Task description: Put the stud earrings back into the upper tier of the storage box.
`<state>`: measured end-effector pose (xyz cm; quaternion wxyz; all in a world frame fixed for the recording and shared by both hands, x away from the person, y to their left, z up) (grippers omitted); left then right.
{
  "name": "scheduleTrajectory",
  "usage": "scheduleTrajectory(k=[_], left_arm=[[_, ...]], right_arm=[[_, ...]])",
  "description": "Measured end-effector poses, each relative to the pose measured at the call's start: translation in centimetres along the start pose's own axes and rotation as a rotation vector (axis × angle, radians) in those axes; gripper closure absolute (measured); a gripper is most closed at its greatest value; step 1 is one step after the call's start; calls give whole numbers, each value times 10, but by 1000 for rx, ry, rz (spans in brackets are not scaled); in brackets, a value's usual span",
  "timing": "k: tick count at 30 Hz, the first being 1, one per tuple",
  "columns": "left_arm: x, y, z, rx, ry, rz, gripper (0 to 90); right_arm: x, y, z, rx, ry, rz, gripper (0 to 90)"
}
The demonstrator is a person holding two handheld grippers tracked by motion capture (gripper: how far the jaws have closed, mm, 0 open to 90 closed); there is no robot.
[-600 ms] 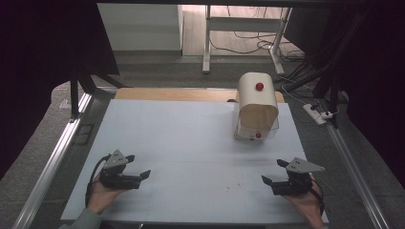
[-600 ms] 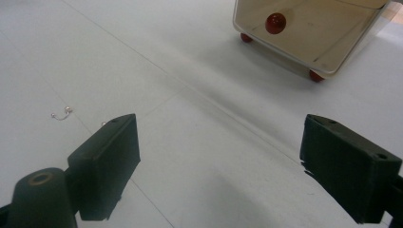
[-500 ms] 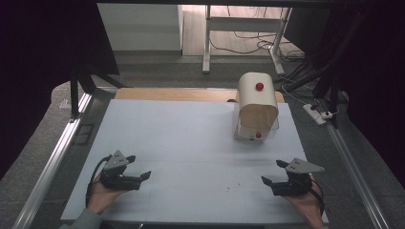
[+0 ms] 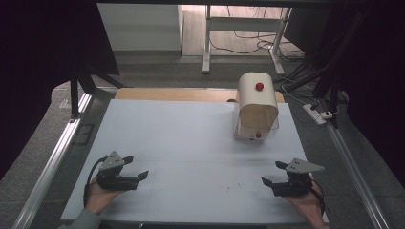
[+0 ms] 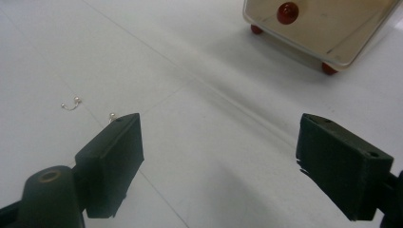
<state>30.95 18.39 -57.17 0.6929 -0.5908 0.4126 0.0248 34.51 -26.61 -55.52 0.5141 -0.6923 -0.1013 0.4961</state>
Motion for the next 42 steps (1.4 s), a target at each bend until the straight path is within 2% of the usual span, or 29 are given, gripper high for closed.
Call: scheduleTrajectory(k=[6,16,24,27,29,34,38,42], left_arm=[[-1,0,-2,3,6,-1,150],[-1,1,-3,5,1,3,151],[-2,0,-4,8,13,-4,151],[-3,-1,-4,-5,19,-7,151],[-2,-1,-3,2,4,-2,150],[-2,-3,-4,4,9,-8,148],[-2,-2,-4,8,10,-6,146],[-2,-2,-5,8,13,-8,146]], right_arm=[[2,1,0,-1,0,13,160],[1,-6,4,-2,-15,0,176],[0,-20,11,-16,-34,-19,200],[-1,-27,13,-24,-37,-19,211],[0,-31,15,-24,-46,-18,215],[3,-39,21,-29,-62,-3,225],[8,-46,23,-39,-72,21,233],[16,-56,32,-44,-99,57,253]])
Point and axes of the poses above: each handheld gripper's, and its own axes: x roughly forward along the jaws, y roughly out of its underside, z roughly to its left, the point moved 10 cm from there along x, roughly forward along the jaws, and after that the axes turned 6 degrees about -y, right-handed, at the moved point
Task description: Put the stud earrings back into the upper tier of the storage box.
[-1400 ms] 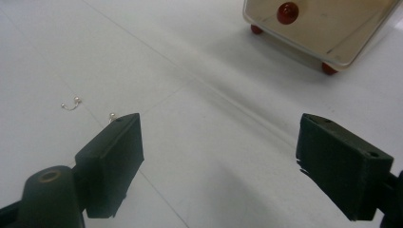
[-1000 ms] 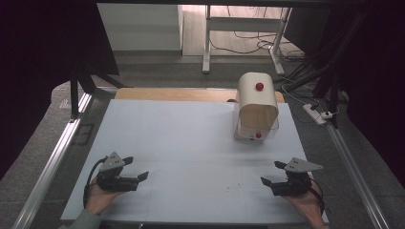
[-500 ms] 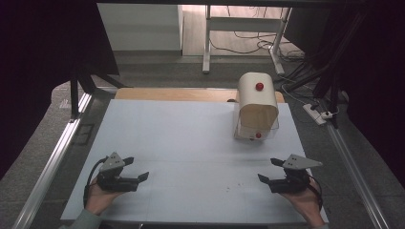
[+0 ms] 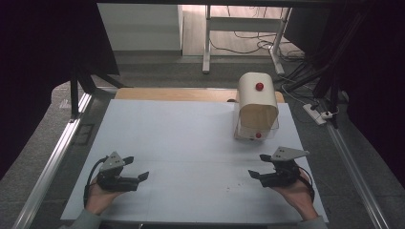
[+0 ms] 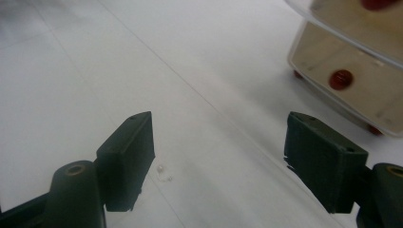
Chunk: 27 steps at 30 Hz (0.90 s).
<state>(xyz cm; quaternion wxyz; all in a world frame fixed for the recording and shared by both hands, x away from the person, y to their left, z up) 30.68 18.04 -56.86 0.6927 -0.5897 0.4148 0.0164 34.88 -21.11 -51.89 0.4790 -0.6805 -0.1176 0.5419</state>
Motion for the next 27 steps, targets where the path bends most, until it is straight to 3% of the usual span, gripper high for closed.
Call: scheduleTrajectory(k=[8,20,27], left_arm=[[2,0,-2,17,5,3,142],[5,4,-5,36,0,22,143],[6,5,-5,50,-14,34,144]], right_arm=[[23,-14,7,-12,-37,48,253],[37,1,15,-18,-70,121,274],[56,10,32,-45,-104,201,292]])
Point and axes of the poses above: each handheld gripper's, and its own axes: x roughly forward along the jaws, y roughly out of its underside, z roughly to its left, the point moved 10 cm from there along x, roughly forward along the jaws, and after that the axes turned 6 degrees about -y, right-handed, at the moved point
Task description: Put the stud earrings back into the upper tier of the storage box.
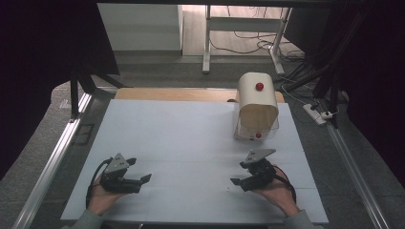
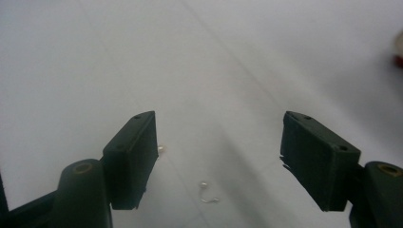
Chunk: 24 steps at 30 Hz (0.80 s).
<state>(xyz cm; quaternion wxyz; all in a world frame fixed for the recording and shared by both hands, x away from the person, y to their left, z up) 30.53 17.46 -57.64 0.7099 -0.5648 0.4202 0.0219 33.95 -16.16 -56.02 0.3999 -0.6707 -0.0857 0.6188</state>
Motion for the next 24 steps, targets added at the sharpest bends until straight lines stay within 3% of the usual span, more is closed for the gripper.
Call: scheduleTrajectory(k=[11,24], left_arm=[[2,2,-1,13,-8,14,146],[2,3,-2,28,-8,21,150]], right_arm=[[19,1,15,-42,-34,54,379],[32,10,20,-65,-65,134,569]])
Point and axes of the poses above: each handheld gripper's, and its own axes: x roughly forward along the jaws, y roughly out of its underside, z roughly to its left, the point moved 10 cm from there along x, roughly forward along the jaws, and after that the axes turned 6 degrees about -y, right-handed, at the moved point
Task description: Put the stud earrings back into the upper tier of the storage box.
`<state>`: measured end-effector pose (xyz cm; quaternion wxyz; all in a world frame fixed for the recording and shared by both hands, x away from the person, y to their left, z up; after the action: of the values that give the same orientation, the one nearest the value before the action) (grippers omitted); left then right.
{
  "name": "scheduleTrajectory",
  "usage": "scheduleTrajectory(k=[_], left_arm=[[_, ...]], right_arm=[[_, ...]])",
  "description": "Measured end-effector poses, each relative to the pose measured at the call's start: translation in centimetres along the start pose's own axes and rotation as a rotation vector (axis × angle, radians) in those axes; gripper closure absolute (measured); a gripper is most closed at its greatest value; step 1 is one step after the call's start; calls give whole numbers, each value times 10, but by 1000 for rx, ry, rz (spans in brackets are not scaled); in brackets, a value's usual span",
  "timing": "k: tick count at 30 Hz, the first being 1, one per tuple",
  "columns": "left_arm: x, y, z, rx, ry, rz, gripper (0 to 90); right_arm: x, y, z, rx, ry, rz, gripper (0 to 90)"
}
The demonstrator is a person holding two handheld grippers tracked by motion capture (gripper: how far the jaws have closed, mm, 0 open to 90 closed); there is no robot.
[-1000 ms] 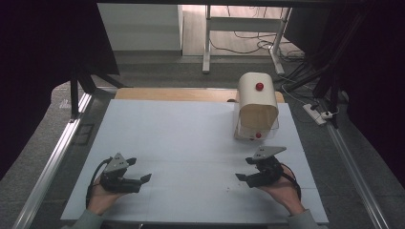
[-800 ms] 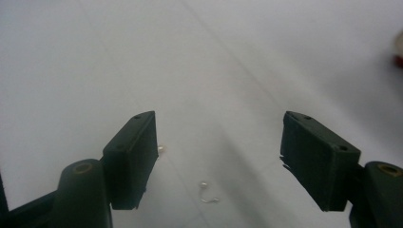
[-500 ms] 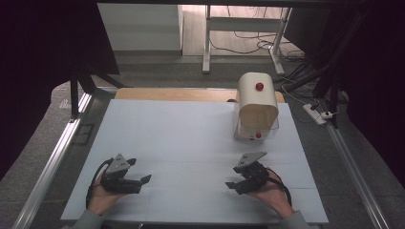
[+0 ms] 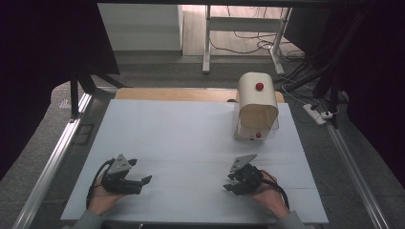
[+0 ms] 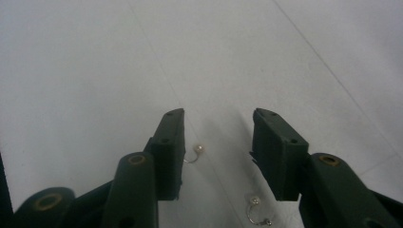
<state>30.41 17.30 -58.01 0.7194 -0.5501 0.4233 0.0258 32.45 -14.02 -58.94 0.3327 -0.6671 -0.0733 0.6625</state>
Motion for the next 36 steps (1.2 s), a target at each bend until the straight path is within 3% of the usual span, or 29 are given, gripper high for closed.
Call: scheduleTrajectory(k=[10,19,23,27,36], left_arm=[[0,1,1,4,-3,3,150],[0,1,0,10,-2,7,151],[1,2,-1,14,-1,11,152],[1,2,0,13,-2,12,152],[1,2,0,14,-3,15,152]], right_arm=[[4,3,5,-21,-19,35,697],[4,3,7,-38,-9,54,847],[4,4,8,-47,-18,61,853],[3,3,9,-46,-29,51,857],[-11,-4,4,-32,-19,-32,858]])
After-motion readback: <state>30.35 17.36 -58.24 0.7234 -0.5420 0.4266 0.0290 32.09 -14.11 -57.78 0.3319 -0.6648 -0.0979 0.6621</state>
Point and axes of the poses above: each handheld gripper's, and its own axes: x roughly forward along the jaws, y roughly out of its underside, z roughly to its left, the point moved 10 cm from there along x, roughly forward along the jaws, and after that the axes turned 6 degrees about -y, right-handed, at the moved point
